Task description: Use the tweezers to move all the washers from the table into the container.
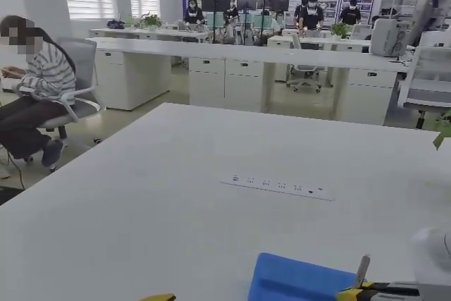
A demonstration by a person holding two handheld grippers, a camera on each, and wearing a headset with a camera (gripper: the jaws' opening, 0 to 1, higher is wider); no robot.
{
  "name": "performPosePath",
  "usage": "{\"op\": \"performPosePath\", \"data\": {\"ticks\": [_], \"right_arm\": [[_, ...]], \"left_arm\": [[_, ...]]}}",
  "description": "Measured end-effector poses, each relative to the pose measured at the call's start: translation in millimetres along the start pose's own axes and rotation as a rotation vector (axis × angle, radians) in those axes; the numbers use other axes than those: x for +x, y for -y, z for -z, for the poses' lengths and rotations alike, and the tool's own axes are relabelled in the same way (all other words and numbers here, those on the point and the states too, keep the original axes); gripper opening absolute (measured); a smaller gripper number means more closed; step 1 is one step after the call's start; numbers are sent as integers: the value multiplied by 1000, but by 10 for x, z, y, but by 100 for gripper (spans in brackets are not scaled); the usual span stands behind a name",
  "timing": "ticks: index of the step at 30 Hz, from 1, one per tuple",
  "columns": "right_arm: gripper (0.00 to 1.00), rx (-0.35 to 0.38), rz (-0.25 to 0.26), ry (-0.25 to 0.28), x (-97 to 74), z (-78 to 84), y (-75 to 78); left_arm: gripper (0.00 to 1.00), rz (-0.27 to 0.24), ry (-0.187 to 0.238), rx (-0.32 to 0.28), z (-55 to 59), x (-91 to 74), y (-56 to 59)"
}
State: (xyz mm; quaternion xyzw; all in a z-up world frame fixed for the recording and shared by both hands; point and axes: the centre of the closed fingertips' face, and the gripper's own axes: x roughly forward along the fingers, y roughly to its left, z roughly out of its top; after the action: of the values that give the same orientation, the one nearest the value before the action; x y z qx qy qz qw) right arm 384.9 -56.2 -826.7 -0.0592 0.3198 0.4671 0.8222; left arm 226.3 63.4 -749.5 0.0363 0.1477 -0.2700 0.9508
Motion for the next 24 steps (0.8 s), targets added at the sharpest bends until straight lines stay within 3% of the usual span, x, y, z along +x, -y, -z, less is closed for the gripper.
{"op": "performPosePath", "data": {"ticks": [13, 24], "right_arm": [[4, -24, 10, 0, -2, 26, 21], [3, -11, 1, 92, -166, -135, -128]], "left_arm": [[89, -3, -8, 7, 16, 0, -2], [88, -3, -11, 8, 23, 4, -8]]}}
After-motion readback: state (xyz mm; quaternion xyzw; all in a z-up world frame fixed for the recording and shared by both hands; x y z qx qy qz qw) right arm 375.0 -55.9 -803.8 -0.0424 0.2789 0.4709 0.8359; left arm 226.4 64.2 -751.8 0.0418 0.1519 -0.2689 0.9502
